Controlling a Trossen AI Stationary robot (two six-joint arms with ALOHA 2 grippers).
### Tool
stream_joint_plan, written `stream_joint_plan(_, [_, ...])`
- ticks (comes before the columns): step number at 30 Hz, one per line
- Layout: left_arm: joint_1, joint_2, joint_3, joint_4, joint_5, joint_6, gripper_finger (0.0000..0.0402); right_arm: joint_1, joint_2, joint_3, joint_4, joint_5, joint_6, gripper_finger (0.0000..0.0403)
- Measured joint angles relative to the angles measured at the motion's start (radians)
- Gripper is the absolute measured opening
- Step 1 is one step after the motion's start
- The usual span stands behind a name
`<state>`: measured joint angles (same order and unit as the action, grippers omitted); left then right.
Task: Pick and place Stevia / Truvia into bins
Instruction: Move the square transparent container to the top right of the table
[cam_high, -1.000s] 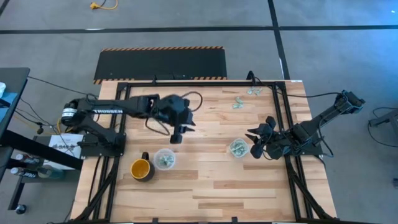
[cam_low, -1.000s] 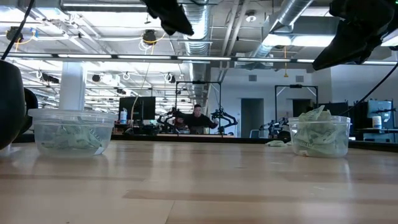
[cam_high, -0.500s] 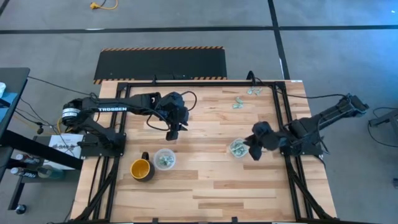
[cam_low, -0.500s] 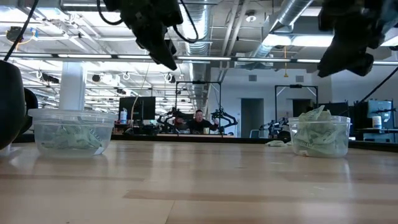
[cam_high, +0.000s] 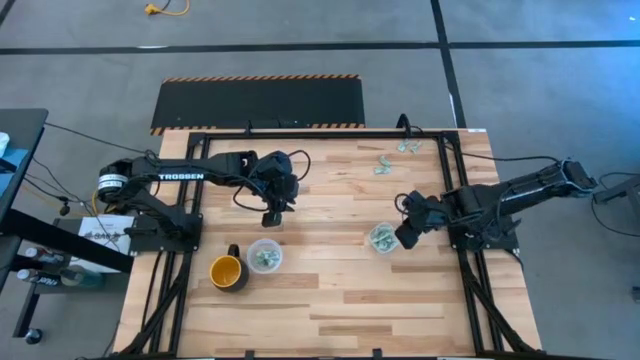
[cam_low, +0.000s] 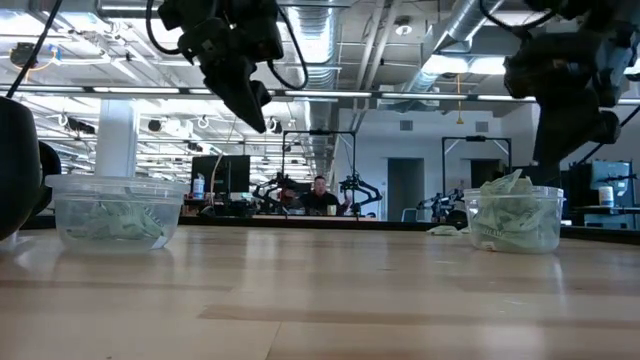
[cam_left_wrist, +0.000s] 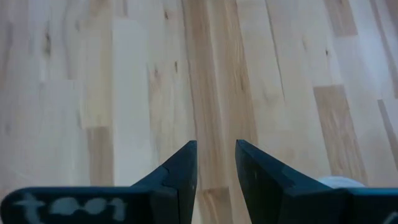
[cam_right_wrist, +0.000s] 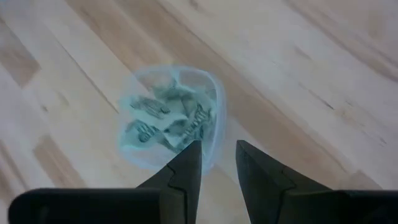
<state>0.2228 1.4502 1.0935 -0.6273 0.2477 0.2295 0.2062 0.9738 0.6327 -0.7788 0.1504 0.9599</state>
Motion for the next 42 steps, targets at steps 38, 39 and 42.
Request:
stream_joint_plan(38, [0.000,0.000,-0.039,0.070,0.009,-0.010,0.0098,-0.157,0.342,-0.001,0.176,-0.017,-0.160,0.0060])
stream_joint_plan(39, [0.000,0.000,-0.039,0.073,0.009,-0.008,0.0098,-0.170,0.342,-0.001,0.193,-0.017,-0.174,0.0056])
stream_joint_plan(42, [0.000,0.000,-0.039,0.077,0.009,-0.005,0.0098,-0.214,0.342,-0.001,0.247,-0.017,-0.211,0.0044])
